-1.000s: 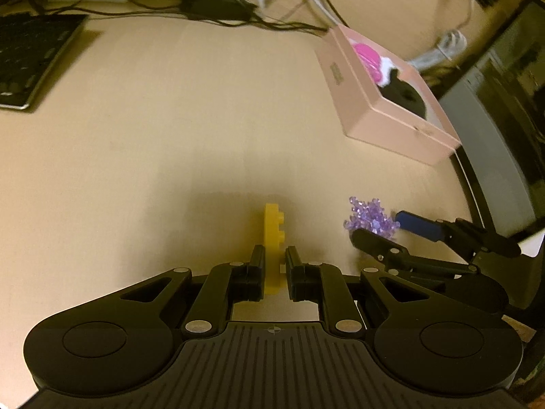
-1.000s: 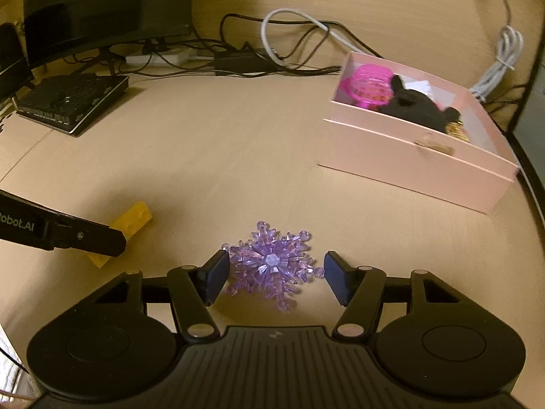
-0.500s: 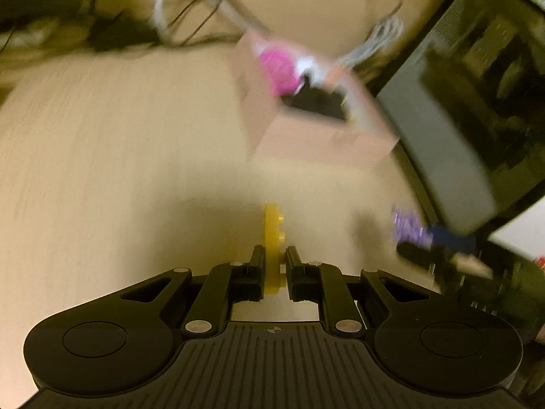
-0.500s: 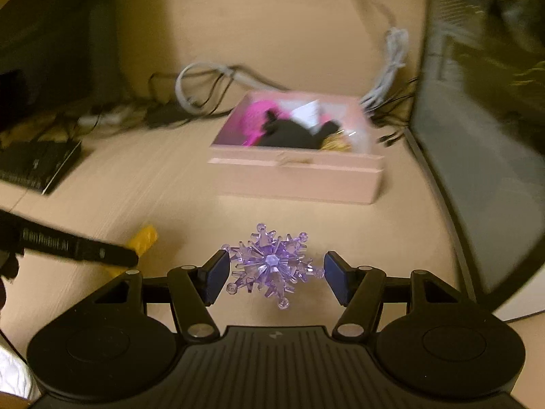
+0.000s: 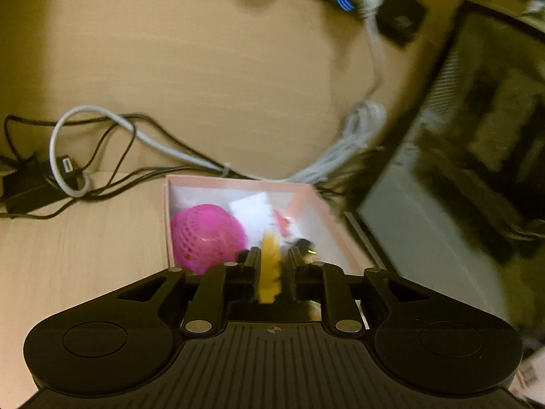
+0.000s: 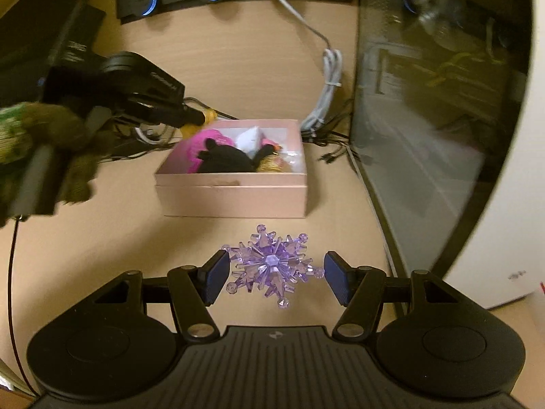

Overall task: Organize objects
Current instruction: 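Carry the yellow brick to the box with the left gripper while the right gripper holds the snowflake, then open the left gripper to drop the yellow brick into the pink box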

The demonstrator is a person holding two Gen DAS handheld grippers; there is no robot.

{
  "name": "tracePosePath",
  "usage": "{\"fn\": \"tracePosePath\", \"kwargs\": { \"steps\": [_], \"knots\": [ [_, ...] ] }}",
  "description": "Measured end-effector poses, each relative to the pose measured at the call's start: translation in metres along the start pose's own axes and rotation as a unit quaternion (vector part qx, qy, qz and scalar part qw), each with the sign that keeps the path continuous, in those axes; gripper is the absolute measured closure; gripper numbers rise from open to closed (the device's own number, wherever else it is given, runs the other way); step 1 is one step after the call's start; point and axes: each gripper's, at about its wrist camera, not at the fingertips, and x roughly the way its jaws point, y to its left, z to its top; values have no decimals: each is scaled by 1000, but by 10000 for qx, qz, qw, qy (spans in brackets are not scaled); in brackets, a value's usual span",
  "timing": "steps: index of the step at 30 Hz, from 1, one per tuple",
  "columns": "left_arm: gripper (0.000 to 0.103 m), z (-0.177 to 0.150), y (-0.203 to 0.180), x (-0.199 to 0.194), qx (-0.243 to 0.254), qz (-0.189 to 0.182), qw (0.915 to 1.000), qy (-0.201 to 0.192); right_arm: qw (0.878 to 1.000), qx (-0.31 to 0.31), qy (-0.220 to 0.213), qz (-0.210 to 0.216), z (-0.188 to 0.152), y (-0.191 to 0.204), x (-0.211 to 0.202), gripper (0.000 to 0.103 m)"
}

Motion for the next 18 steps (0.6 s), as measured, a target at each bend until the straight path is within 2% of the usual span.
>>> {"fn": "tracePosePath", "kwargs": {
  "steps": [2, 4, 7, 10, 14, 18],
  "knots": [
    [83, -2, 3, 21, 85, 266, 9993, 235, 9999, 69, 51, -58, -2, -7, 2, 41],
    [83, -3, 8, 29, 39, 416, 9987, 303, 9999, 99, 79, -110, -3, -13, 3, 41],
    [83, -5, 26, 9, -427, 255, 9988, 19, 9997, 151, 148, -104, -4, -22, 6, 41],
    [83, -11, 33, -14, -581, 106, 9982, -101, 9996, 130, 244, -29, 0, -23, 18, 41],
    [83, -33, 42, -43, -549, 148, 9984, 41, 9991, 145, 293, 265, 17, -19, 39, 42],
    [83, -64, 57, -67, -781, 267, 9963, 253, 9988, -28, -11, 483, 57, -4, 63, 42]
  ]
}}
